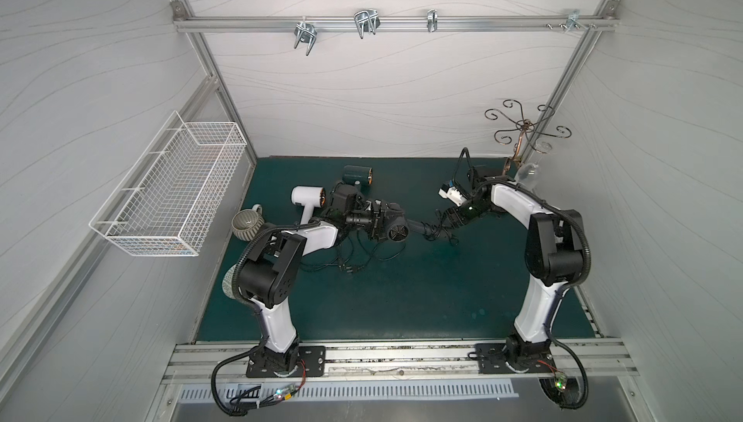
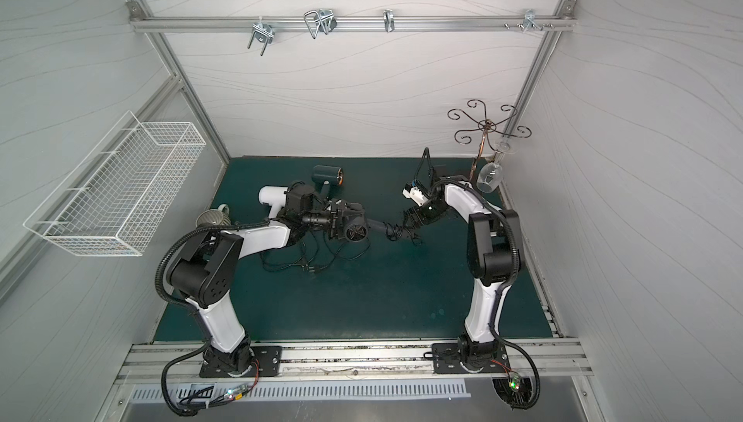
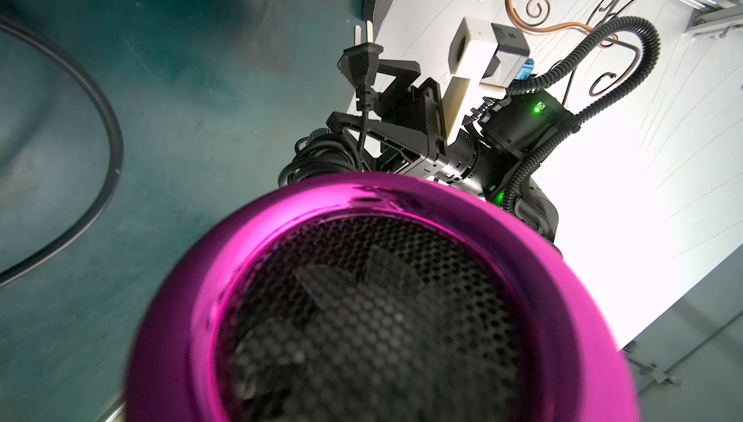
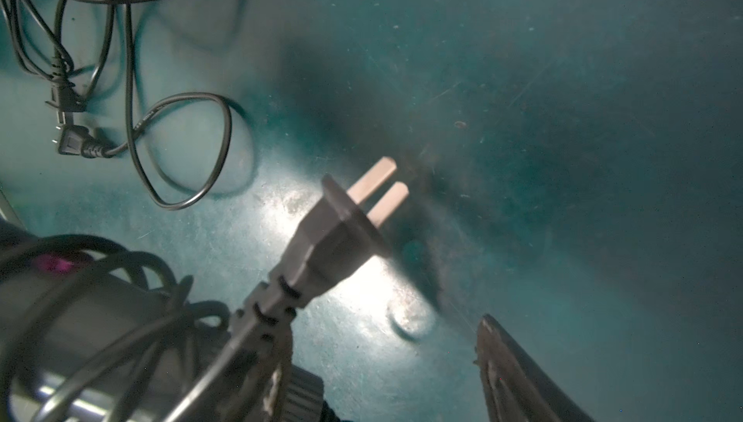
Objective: Wrap the cord around the hair dryer
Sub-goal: Wrap the power cord around the hair dryer.
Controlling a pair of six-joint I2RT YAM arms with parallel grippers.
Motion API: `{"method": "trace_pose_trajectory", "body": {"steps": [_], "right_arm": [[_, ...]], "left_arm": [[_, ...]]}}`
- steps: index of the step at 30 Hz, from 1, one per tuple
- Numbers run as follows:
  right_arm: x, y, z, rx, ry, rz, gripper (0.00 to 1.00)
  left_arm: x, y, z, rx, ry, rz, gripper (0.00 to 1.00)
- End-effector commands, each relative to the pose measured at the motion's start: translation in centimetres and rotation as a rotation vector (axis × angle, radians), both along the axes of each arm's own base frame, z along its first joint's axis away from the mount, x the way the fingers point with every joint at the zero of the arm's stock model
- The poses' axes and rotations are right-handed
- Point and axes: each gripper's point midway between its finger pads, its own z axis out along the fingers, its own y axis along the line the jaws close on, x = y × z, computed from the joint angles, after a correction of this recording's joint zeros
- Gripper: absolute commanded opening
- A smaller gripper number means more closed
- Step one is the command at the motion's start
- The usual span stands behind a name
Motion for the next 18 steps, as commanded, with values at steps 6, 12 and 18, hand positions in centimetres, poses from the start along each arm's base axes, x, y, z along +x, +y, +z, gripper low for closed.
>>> {"method": "trace_pose_trajectory", "body": {"steps": [6,12,18], "right_arm": [[-0.4,-0.6,0.8,-0.006,0.023,-0.016,0.74],[-0.9,-0.8,0.6,-0.012,0.049,-0.022,0.75],[-1.6,-1.3,0.5,-0.026,0.071,-0.035,0.76]], "left_arm": [[0.3,-0.3,2.0,-0.065,-0.050,-0.019,0.00],[0.1,0.0,1.4,-0.055,-0.021,0.004,0.00],[0.4,0.1,1.5,-0.063,0.001,0.036,0.00]]}}
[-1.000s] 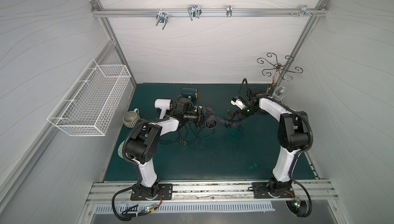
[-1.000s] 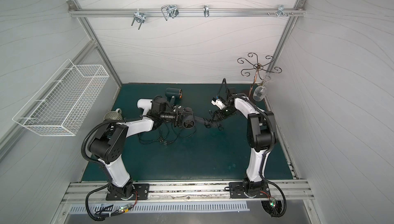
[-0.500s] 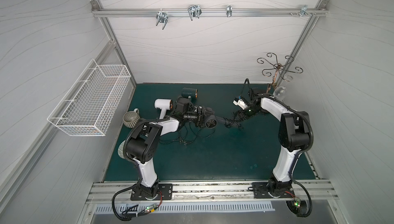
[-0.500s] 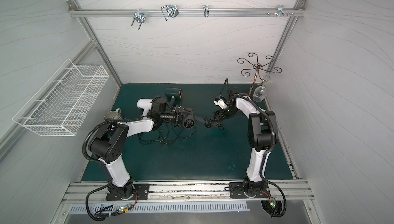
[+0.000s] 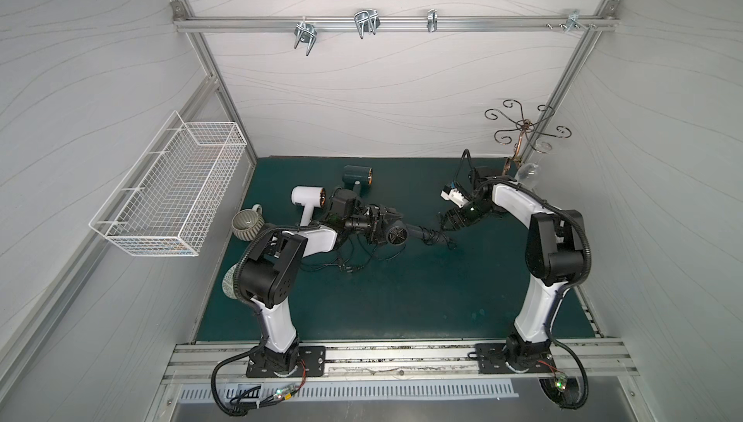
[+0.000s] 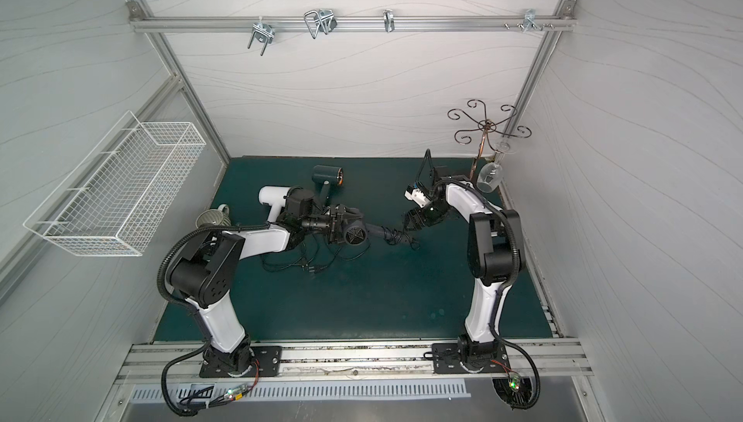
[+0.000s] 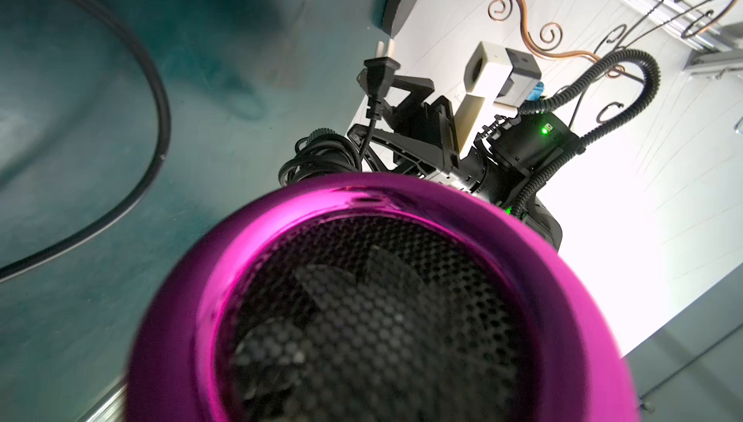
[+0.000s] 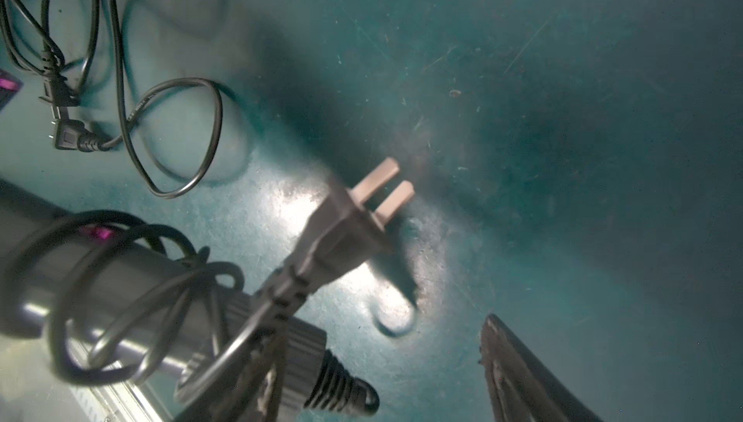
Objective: Wrap the cord around the hair dryer
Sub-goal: Wrap the power cord around the hair dryer.
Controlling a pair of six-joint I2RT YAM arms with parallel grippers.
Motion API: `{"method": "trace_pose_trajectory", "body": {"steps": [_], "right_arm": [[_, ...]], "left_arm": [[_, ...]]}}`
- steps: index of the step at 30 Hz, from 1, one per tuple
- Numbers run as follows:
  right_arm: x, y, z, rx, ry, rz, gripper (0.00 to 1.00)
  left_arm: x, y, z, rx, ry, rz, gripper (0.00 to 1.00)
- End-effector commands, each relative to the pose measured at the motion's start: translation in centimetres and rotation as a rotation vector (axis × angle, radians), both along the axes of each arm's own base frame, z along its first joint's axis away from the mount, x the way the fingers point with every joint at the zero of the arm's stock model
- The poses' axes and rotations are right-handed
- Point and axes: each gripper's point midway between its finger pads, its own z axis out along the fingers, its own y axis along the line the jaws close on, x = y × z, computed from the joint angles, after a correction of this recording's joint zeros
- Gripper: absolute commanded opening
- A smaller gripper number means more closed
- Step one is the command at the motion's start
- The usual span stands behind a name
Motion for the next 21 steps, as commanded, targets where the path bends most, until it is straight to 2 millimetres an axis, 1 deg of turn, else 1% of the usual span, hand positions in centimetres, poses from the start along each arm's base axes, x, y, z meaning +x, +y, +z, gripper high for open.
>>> {"method": "trace_pose_trajectory", "body": {"steps": [1,7,15,21], "right_arm": [[-0.9,-0.6,0.7,-0.007,0.024,-0.017,0.76],[-1.4,-1.1,0.6,-0.024,0.037,-0.033,0.77],[-2.1,-1.3,1.0,-0.028,0.039,-0.044,0.78],[-2.7,-1.4,1.2,-0.025,0.044,-0.051,0.79]], "left_arm": [[1.0,-0.4,3.3,-0.078,-0.086,0.005,0.00],[1.1,-0.2,3.9,-0.089,-0.080,0.021,0.00],[0.8,0.1,3.8,-0.086,-0.069,0.034,0.00],[1.3,0.2,4.1,-0.093,-0.063,0.053,0.00]]}}
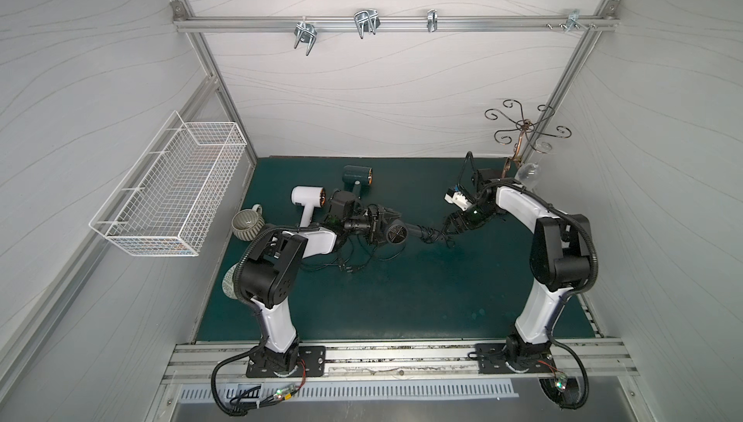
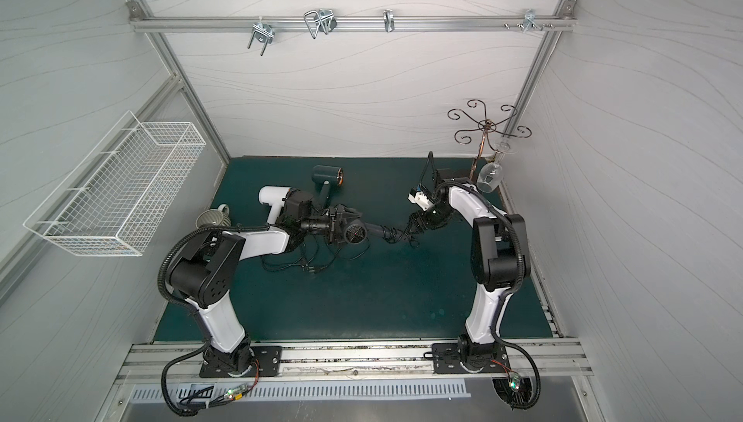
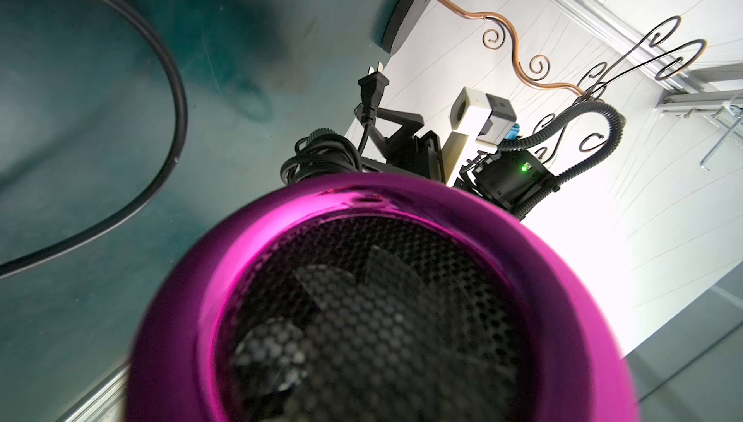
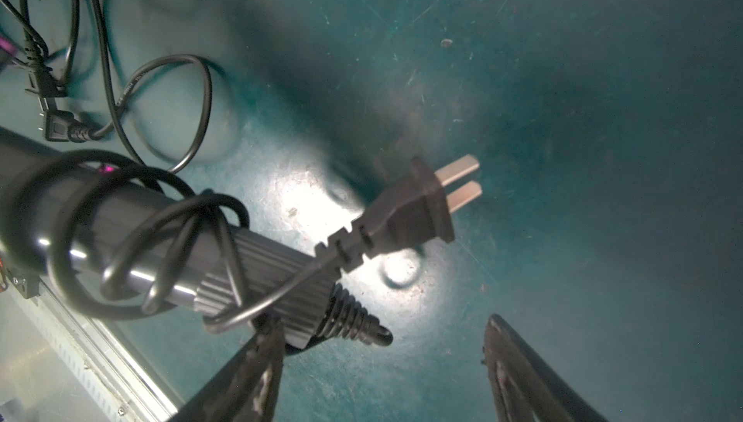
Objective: Wrap the cord around the hair dryer
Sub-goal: Wrap the power cord around the hair dryer.
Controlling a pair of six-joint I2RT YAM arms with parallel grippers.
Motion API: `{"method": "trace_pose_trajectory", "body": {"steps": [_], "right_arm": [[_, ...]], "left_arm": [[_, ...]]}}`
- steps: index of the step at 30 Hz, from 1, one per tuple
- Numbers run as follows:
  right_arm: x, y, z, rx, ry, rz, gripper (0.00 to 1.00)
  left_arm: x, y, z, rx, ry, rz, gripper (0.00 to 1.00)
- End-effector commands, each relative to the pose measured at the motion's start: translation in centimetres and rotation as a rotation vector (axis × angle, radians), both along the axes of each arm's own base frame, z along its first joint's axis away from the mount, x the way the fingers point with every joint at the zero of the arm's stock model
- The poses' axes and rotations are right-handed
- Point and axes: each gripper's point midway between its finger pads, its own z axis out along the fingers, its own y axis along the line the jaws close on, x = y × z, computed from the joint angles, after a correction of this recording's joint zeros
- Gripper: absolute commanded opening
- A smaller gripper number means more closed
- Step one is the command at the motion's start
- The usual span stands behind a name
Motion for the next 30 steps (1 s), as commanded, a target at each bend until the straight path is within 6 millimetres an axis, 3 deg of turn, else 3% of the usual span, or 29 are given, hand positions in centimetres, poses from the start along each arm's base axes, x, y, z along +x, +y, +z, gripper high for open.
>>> {"method": "trace_pose_trajectory", "body": {"steps": [1,20,30], "right_arm": [[-1.1,-0.3,0.9,0.009,0.014,-0.011,0.78],[-1.9,-0.1,3.5,0.061,-0.023,-0.014,0.80],[-2.1,1.9,4.8,0.213,-0.083,-0.028,0.81]], "left_arm": [[0.8,-0.3,4.5,-0.086,-0.119,-0.001,0.00],[1.4,-0.3,4.6,-0.093,-0.111,0.017,0.00],[1.6,-0.2,4.8,-0.096,-0.113,0.024,0.00]]}}
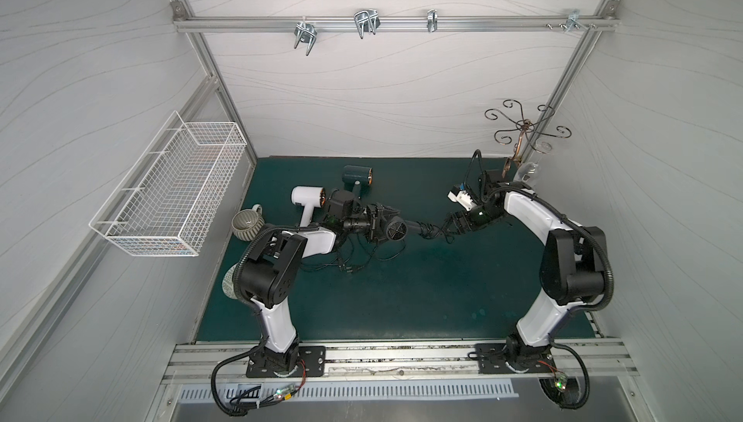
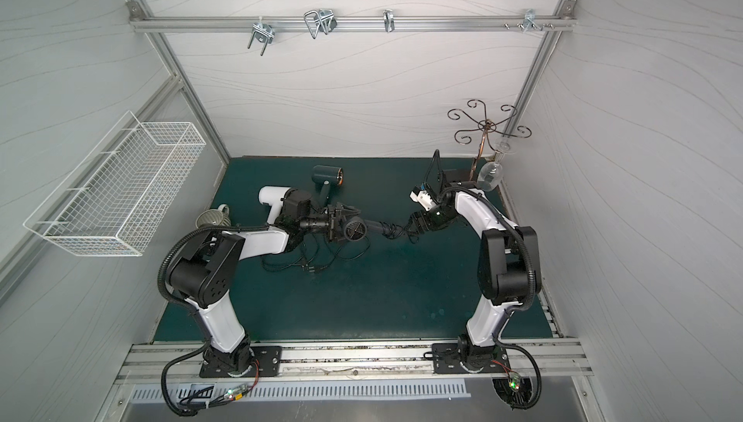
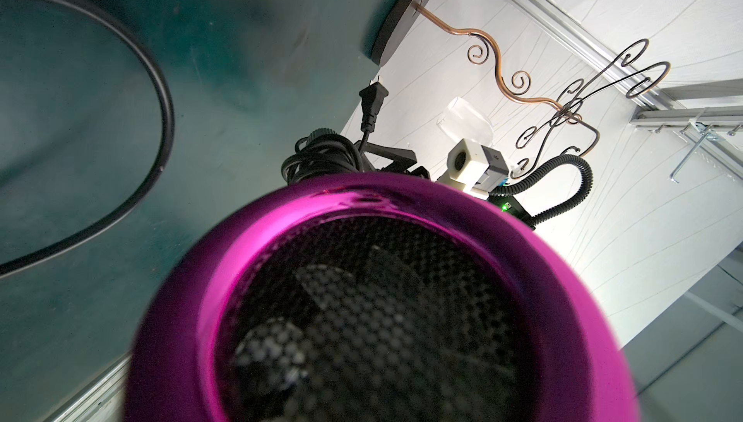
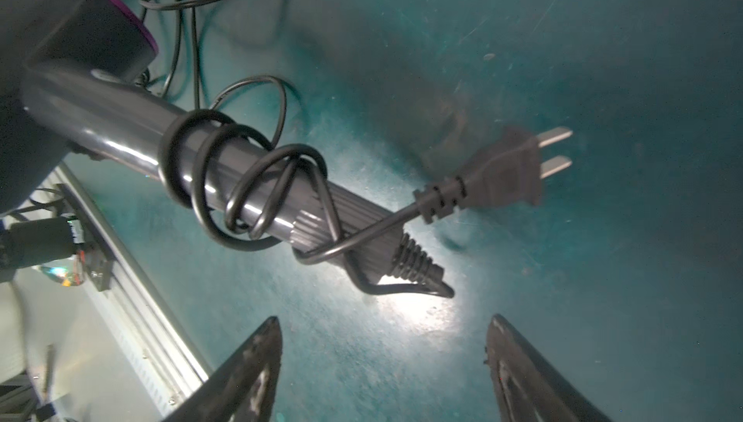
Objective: Wrap the cord around the hair dryer
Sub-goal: Wrap the power cord around the hair dryer.
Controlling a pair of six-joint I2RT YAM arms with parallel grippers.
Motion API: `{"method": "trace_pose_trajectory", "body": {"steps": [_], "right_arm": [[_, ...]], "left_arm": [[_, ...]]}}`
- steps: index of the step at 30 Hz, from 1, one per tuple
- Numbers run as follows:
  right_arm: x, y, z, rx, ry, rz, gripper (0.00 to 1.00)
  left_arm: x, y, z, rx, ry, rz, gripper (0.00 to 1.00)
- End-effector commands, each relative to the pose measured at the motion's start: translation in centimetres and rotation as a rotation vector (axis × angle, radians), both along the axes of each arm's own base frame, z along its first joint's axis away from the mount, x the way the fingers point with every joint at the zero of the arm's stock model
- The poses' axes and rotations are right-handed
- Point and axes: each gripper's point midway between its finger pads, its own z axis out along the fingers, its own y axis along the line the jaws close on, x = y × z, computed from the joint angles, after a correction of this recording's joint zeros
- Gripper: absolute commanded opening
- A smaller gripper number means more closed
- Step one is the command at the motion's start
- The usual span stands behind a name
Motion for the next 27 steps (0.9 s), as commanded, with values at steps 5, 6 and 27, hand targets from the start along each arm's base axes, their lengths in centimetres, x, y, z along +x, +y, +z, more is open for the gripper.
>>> {"method": "trace_pose_trajectory", "body": {"steps": [5,6,27], "right_arm": [[-1.0,2.0,2.3,0.086,-0.168,0.023,0.84],[-1.2,2.2,2.3,0.082,-0.187,0.028,0.85],[-0.1,4.4,5.5,0.321,-0.579,0.020,0.99]], "left_arm": [[0.9,-0.3,4.5,-0.086,-0.129,-0.009,0.00],[0.9,-0.3,4.5,-0.086,-0.129,-0.009,0.00],[1.1,-0.1,5.1,-0.098,-0.137,-0.001,0.00]]}}
